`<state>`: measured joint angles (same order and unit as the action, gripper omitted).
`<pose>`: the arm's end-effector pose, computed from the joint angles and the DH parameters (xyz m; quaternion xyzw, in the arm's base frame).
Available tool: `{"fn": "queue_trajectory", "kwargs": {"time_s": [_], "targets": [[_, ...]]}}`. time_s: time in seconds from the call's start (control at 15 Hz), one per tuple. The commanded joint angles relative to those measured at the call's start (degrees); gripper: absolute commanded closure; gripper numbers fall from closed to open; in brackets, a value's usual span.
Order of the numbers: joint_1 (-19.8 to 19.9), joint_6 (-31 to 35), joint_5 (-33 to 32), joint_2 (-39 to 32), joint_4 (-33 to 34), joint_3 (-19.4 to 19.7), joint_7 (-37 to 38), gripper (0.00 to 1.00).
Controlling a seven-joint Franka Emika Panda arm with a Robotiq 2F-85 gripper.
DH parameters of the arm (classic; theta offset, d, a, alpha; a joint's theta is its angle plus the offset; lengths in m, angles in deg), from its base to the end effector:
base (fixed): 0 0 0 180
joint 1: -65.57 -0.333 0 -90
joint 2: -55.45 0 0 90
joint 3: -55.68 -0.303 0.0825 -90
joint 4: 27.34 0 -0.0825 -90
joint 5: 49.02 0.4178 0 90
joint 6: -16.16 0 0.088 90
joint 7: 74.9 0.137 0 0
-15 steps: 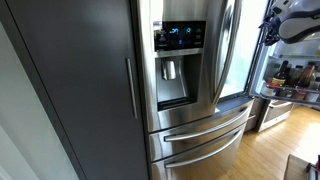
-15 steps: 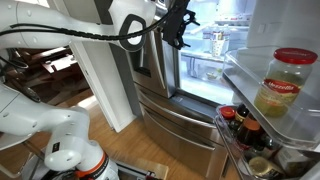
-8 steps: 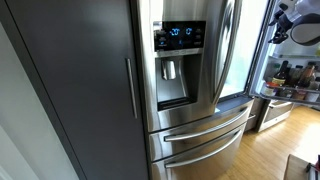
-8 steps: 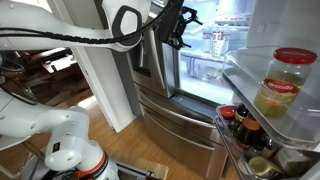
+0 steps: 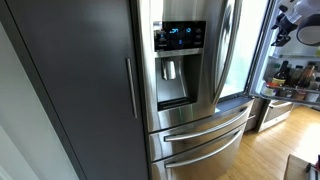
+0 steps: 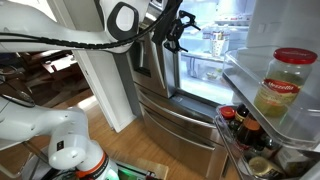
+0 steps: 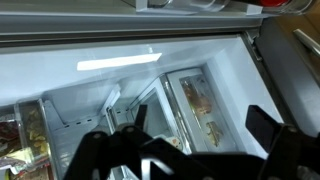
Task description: Pick up the packet on the bottom right side of the refrigerator and put it in the paper cup in the refrigerator
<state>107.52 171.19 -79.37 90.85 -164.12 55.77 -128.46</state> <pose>0.3635 -0.3129 0.6130 0.8408 0.2475 0.1406 0.4606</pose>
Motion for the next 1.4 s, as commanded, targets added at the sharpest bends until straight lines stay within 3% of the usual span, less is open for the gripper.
{"fn": "queue_trajectory", "kwargs": {"time_s": [0.0,0.13,0.6,0.93,1.33], "targets": [[-2.7,-3.0,-5.7,1.8,-0.8,2.3,5.0,0.0],[-4.8,-4.5,-5.5,2.0,-0.6,3.7,8.7,0.0],[-12.1,0.5,-4.5,1.9,-1.9,9.8,23.5,0.0],[-11.3,-2.6,-6.3,0.9,-0.7,8.9,35.0,0.0],[-14.1,-1.4,-4.0,0.6,-1.5,10.3,42.1,0.0]]}}
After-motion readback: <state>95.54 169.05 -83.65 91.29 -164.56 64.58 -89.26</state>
